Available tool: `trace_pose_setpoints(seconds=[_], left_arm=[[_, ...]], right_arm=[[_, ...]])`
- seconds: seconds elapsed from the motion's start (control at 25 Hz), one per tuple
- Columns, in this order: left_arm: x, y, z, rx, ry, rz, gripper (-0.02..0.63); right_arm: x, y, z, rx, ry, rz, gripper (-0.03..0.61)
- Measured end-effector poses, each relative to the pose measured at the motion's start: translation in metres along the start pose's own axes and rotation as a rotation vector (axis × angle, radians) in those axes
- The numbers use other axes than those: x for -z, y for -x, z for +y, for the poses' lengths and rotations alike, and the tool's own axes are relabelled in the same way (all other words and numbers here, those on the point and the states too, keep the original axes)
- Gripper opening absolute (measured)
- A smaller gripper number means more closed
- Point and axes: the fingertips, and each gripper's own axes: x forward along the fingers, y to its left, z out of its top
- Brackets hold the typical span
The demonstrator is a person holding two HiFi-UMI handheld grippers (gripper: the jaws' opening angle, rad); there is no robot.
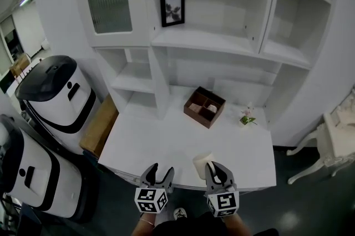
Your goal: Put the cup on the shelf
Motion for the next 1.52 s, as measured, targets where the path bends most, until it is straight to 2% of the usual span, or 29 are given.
trace_pose_setpoints(seconds=[0.28, 0.64, 0.88, 1.16, 1.52], left_arm=[[-0.01, -0.014, 0.016, -0.017, 0.005, 0.01, 0.26], [-0.039, -0.031, 0.025, -0.075, 0.016, -0.022, 0.258], [-0.055, -0.047, 0.02, -0.069, 0.016, -0.038, 0.258], [-0.095, -0.062, 0.019, -0.065, 0.015, -0.11, 0.258], [-0.091, -0.058, 0.027, -0.084, 0.032, -0.096, 0.256]], right_arm=[[-0.018, -0.028, -0.007, -0.004, 0.015, -0.038, 0.052], [-0.06, -0.06, -0.014, -0.076, 0.051, -0.129, 0.052], [-0.123, -0.089, -0.026, -0.117, 0.091, -0.267, 0.052], [-0.202, -0.11, -0.032, -0.149, 0.133, -0.451, 0.052], [-0.282, -0.134, -0.038, -0.168, 0.145, -0.583, 0.052]])
